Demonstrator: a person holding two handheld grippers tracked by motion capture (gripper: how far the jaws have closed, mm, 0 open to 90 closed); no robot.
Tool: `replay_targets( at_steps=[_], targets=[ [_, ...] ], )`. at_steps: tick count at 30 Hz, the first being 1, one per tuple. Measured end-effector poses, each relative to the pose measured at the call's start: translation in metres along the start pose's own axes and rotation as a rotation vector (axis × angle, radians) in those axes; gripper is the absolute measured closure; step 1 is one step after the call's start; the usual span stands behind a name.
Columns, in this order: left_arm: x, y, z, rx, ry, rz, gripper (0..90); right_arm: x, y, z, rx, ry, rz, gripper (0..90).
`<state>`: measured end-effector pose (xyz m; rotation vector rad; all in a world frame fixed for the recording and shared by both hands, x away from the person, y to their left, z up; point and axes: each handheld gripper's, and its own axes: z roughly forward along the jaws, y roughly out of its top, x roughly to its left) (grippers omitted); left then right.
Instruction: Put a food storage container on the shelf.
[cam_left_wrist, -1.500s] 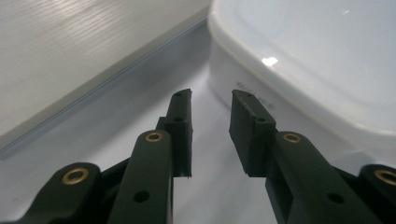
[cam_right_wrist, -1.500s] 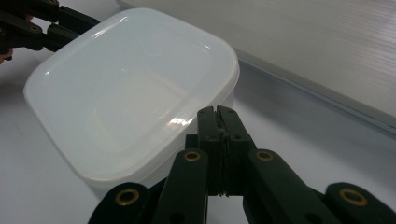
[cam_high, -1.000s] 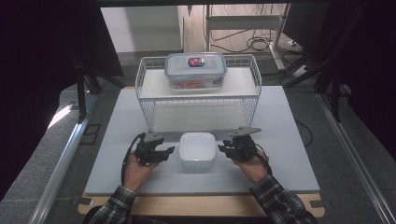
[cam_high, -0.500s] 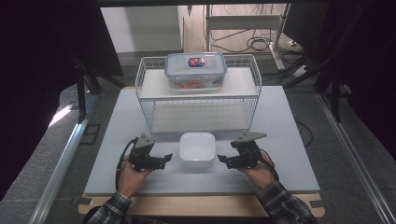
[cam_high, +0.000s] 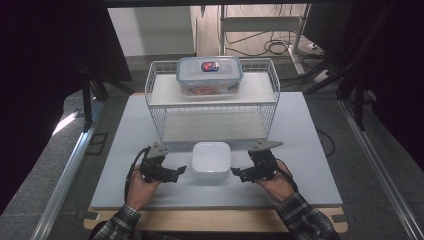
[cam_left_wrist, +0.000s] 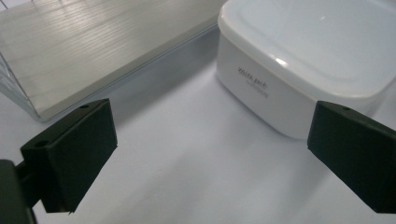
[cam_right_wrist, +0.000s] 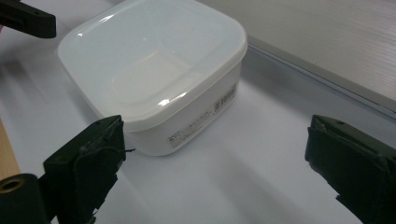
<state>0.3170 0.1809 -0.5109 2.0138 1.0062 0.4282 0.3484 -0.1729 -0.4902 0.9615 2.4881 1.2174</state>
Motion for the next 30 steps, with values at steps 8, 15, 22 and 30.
replay_targets(
  at_steps=[8, 15, 22, 30],
  targets=[
    [-0.001, 0.007, -0.003, -0.014, -0.083, -0.045, 0.5, 0.003, 0.008, -0.002, 0.038, 0.005, 0.029, 4.6],
    [-0.006, 0.019, -0.004, -0.008, -0.076, -0.027, 7.2, 0.004, 0.016, -0.003, 0.046, 0.007, 0.026, 10.7],
    [-0.007, 0.036, 0.006, -0.018, -0.110, -0.030, 15.6, 0.007, 0.025, 0.006, 0.026, 0.024, 0.024, 19.4],
    [-0.007, 0.042, 0.028, 0.029, -0.162, -0.032, 11.5, 0.001, 0.032, 0.021, 0.030, 0.051, 0.049, 25.6]
  ],
)
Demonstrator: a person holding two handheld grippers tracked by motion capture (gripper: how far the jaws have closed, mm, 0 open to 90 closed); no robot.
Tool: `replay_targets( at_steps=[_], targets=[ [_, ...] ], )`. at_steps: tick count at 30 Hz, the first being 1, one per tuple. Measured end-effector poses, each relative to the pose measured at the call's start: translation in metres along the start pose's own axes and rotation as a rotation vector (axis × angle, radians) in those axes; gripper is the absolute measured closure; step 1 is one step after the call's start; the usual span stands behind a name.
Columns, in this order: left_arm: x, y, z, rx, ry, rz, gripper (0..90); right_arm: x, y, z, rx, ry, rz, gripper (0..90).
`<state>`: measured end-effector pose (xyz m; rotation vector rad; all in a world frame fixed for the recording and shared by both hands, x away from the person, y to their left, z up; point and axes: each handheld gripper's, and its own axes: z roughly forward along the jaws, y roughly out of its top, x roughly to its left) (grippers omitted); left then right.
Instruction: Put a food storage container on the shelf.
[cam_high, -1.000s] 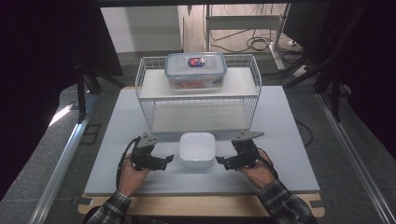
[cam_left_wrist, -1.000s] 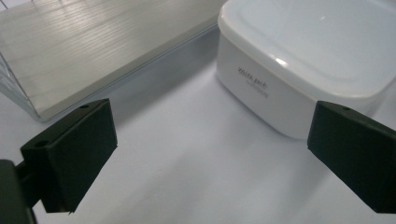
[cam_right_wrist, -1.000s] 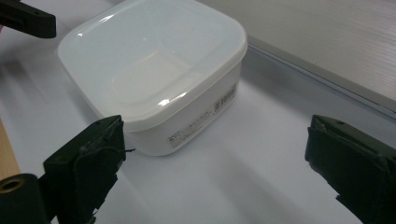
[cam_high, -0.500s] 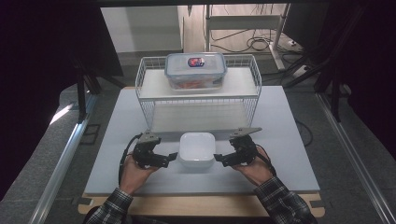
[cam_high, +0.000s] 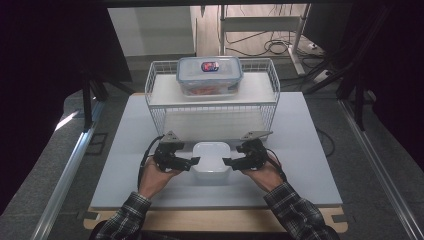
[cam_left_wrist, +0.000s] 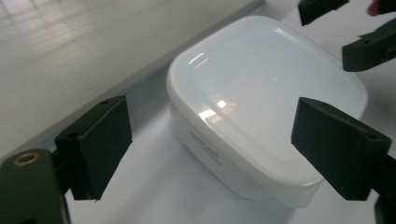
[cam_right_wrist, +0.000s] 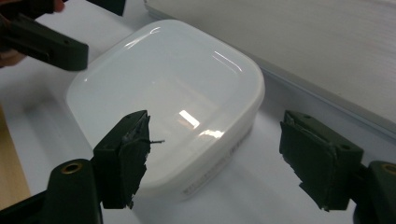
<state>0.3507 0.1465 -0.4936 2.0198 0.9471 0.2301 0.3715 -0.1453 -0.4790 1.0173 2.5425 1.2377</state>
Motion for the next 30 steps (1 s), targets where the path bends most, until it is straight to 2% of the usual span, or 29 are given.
replay_targets(
  at_steps=[2, 6, 10, 12, 14, 19, 22, 23, 25, 28, 30],
  targets=[
    [0.000, 0.000, 0.003, 0.007, -0.015, -0.003, 11.6, -0.001, 0.001, 0.003, 0.003, 0.003, 0.005, 26.4],
    [0.001, -0.003, 0.008, 0.028, -0.016, -0.009, 13.0, -0.001, 0.003, 0.010, 0.014, 0.020, 0.019, 27.6],
    [0.005, -0.006, 0.011, 0.013, -0.087, -0.054, 16.4, -0.004, 0.002, 0.013, 0.022, 0.058, 0.058, 32.0],
    [0.006, -0.008, 0.013, 0.014, -0.146, -0.078, 20.0, -0.006, 0.000, 0.013, 0.030, 0.077, 0.088, 33.2],
    [0.006, -0.010, 0.015, 0.016, -0.186, -0.094, 21.6, -0.006, 0.000, 0.013, 0.027, 0.079, 0.092, 33.5],
    [0.003, -0.012, 0.013, 0.020, -0.191, -0.106, 22.8, -0.002, -0.001, 0.009, 0.034, 0.073, 0.085, 37.0],
    [0.000, -0.014, 0.010, 0.026, -0.190, -0.101, 25.2, -0.002, -0.002, 0.006, 0.043, 0.078, 0.102, 39.2],
    [-0.002, -0.014, 0.008, 0.028, -0.186, -0.102, 27.0, -0.002, -0.003, 0.006, 0.054, 0.104, 0.123, 39.2],
    [-0.004, -0.016, 0.004, 0.024, -0.182, -0.090, 31.2, -0.004, -0.006, 0.006, 0.052, 0.126, 0.152, 40.1],
    [-0.006, -0.017, -0.002, 0.022, -0.168, -0.075, 39.6, -0.003, -0.007, 0.003, 0.052, 0.122, 0.171, 44.9],
    [-0.007, -0.018, -0.005, 0.021, -0.162, -0.072, 43.6, -0.001, -0.007, 0.000, 0.053, 0.110, 0.163, 48.6]
  ],
)
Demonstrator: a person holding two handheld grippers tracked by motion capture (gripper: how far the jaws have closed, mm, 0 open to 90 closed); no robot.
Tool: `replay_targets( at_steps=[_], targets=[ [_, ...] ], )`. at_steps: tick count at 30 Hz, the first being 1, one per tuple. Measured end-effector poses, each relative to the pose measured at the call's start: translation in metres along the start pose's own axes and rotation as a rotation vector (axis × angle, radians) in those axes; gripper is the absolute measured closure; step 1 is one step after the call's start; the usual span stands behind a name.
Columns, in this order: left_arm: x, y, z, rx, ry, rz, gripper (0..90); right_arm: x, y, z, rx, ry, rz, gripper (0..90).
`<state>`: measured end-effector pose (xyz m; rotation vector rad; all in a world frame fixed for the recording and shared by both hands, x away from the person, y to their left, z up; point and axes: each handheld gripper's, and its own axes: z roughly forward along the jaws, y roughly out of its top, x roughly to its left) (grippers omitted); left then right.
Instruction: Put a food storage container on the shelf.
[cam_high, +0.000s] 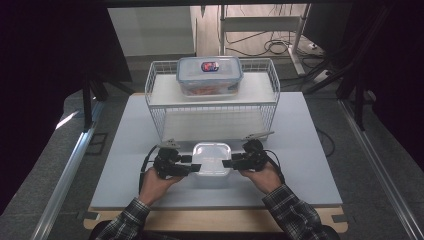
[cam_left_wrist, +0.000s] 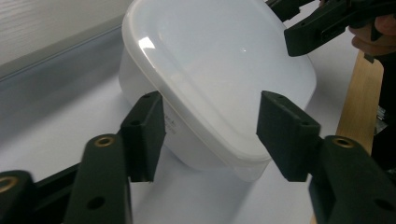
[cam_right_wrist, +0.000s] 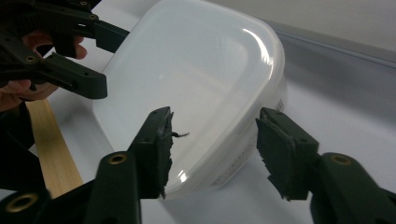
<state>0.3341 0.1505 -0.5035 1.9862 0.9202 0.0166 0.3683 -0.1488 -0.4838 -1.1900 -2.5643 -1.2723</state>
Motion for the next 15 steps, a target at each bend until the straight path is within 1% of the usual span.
replay_targets(
  at_steps=[1, 3, 5, 8, 9, 11, 13, 15],
  targets=[
    [-0.001, 0.000, -0.001, -0.002, 0.004, -0.002, 45.0, 0.001, 0.000, -0.001, -0.002, -0.006, -0.002, 50.5],
    [-0.002, -0.001, -0.003, -0.008, 0.009, -0.010, 49.5, 0.003, -0.001, -0.005, -0.010, -0.017, 0.000, 57.2],
    [-0.004, -0.002, -0.005, -0.021, 0.024, -0.016, 54.9, 0.005, -0.002, -0.009, -0.016, -0.022, 0.016, 61.8],
    [-0.007, -0.002, -0.008, -0.036, 0.052, -0.021, 60.4, 0.008, -0.002, -0.011, -0.030, -0.044, 0.020, 65.6],
    [-0.008, -0.002, -0.008, -0.041, 0.062, -0.026, 61.9, 0.009, -0.001, -0.012, -0.032, -0.050, 0.033, 67.0],
    [-0.009, -0.003, -0.009, -0.047, 0.067, -0.051, 64.1, 0.009, -0.001, -0.013, -0.042, -0.051, 0.043, 69.0],
    [-0.010, -0.003, -0.009, -0.055, 0.077, -0.065, 66.1, 0.009, -0.002, -0.013, -0.048, -0.052, 0.053, 70.7],
    [-0.009, -0.004, -0.011, -0.066, 0.080, -0.081, 68.9, 0.009, -0.003, -0.014, -0.062, -0.046, 0.076, 73.6]
  ],
)
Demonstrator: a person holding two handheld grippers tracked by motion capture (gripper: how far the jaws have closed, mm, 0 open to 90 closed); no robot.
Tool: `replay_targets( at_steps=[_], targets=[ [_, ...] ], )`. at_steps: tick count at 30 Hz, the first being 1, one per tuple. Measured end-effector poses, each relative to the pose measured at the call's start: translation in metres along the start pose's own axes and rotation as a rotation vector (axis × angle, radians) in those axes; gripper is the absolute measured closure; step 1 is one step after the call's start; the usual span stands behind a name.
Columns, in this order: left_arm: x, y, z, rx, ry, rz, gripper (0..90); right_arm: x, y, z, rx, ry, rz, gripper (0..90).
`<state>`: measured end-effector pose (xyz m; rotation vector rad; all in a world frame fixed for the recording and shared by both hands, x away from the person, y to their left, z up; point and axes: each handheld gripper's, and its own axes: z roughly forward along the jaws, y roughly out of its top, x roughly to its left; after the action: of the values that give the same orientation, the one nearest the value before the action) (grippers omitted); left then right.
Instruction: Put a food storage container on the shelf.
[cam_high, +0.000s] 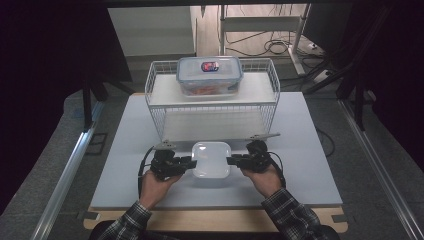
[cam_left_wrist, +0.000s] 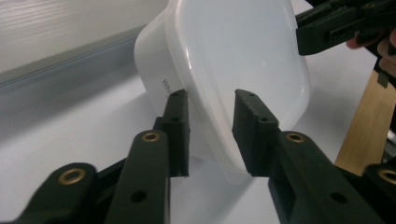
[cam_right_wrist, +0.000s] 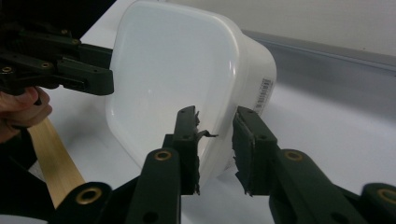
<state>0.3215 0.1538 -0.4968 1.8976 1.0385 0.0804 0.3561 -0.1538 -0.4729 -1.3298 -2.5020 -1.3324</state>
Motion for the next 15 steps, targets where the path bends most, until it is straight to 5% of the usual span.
replay_targets(
  at_steps=[8, 15],
  targets=[
    [0.0020, -0.0009, -0.0027, -0.006, 0.008, -0.044, 76.5, 0.0001, -0.0026, -0.0002, -0.044, -0.001, 0.021, 78.8],
    [0.0027, 0.0002, -0.0029, -0.016, 0.025, -0.056, 78.3, 0.0057, -0.0036, 0.0014, -0.078, -0.035, -0.020, 78.8]
  ],
)
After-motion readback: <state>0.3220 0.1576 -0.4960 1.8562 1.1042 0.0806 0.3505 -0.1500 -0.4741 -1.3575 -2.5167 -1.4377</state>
